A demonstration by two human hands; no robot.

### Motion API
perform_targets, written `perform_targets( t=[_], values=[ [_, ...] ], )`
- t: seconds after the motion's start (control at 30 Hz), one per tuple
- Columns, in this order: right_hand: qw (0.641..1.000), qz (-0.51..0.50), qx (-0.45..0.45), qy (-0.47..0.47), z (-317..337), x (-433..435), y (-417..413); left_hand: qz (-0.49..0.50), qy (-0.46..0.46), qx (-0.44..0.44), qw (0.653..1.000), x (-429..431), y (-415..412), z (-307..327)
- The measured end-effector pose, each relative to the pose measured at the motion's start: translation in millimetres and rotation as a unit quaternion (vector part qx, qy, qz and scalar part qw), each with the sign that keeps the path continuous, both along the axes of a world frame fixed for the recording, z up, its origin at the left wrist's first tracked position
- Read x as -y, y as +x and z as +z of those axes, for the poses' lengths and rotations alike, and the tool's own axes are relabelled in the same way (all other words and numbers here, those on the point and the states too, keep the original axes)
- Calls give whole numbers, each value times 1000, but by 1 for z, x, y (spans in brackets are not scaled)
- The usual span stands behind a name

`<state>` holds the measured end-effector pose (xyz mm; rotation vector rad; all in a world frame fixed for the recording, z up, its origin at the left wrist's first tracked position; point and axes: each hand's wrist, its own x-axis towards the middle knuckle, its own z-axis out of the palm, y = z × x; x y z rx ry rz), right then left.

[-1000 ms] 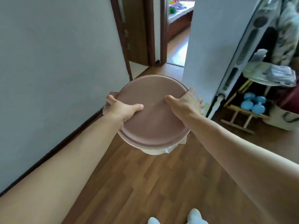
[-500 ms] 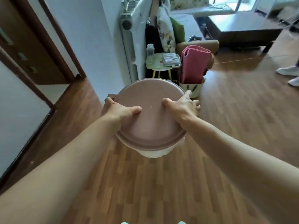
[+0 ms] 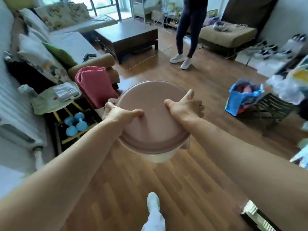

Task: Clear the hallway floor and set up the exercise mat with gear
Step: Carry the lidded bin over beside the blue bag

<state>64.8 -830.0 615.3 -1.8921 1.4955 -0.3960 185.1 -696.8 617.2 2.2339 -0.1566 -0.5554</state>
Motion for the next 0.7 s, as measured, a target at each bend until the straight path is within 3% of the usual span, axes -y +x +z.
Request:
perform_targets(
  t=[0.4, 0.7],
  values=[
    [970, -241, 6, -19, -6, 240, -3, -226, -22, -19, 974, 316, 49, -13],
    [940, -340, -22, 13, -18, 390, -18, -313, 7, -54, 948, 501, 39, -25]
  ],
)
